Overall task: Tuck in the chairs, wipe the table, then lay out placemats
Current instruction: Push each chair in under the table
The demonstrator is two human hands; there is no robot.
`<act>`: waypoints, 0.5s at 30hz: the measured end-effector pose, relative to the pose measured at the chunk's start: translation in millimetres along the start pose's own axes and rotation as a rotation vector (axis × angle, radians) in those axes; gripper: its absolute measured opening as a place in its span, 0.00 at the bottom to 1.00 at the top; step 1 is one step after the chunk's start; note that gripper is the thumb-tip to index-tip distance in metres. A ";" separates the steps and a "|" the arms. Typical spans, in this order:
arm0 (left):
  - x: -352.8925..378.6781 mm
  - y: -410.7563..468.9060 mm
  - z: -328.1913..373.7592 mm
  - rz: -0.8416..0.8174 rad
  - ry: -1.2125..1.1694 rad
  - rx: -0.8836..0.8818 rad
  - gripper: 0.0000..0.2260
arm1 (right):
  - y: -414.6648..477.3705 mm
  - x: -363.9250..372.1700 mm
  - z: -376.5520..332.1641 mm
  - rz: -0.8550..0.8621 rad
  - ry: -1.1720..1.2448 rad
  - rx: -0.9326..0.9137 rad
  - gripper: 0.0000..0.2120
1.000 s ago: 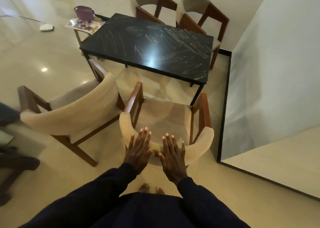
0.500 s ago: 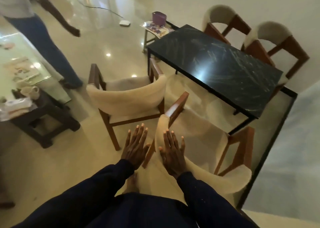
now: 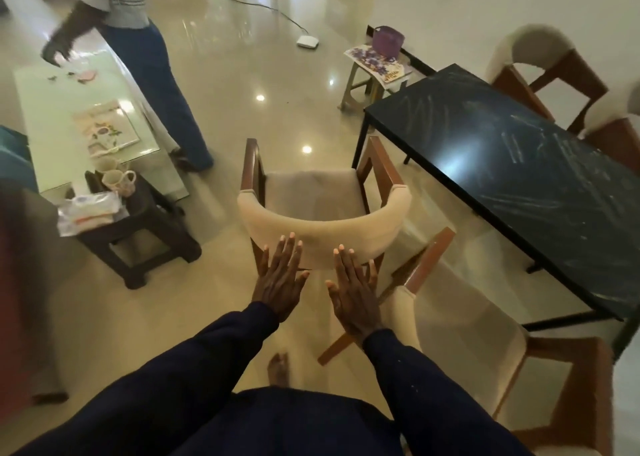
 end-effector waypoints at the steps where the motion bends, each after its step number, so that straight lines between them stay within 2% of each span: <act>1: 0.8 10.7 -9.9 0.003 0.017 -0.008 0.30 | 14.0 3.0 -2.2 0.012 -0.012 -0.002 0.33; 7: 11.9 60.8 -35.5 -0.034 -0.020 -0.061 0.30 | 79.8 12.8 7.4 -0.006 -0.065 -0.016 0.31; 15: 30.1 94.3 -22.1 -0.060 -0.035 -0.099 0.33 | 118.8 22.6 43.3 -0.056 -0.091 -0.044 0.32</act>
Point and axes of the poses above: each hand's wrist, its own y-axis towards the middle knuckle, its own x-axis out of the palm, z = x × y, the point moved 2 cm from there along y, towards the middle knuckle, and after that the axes turned 7 degrees about z, right-handed, at the moved point
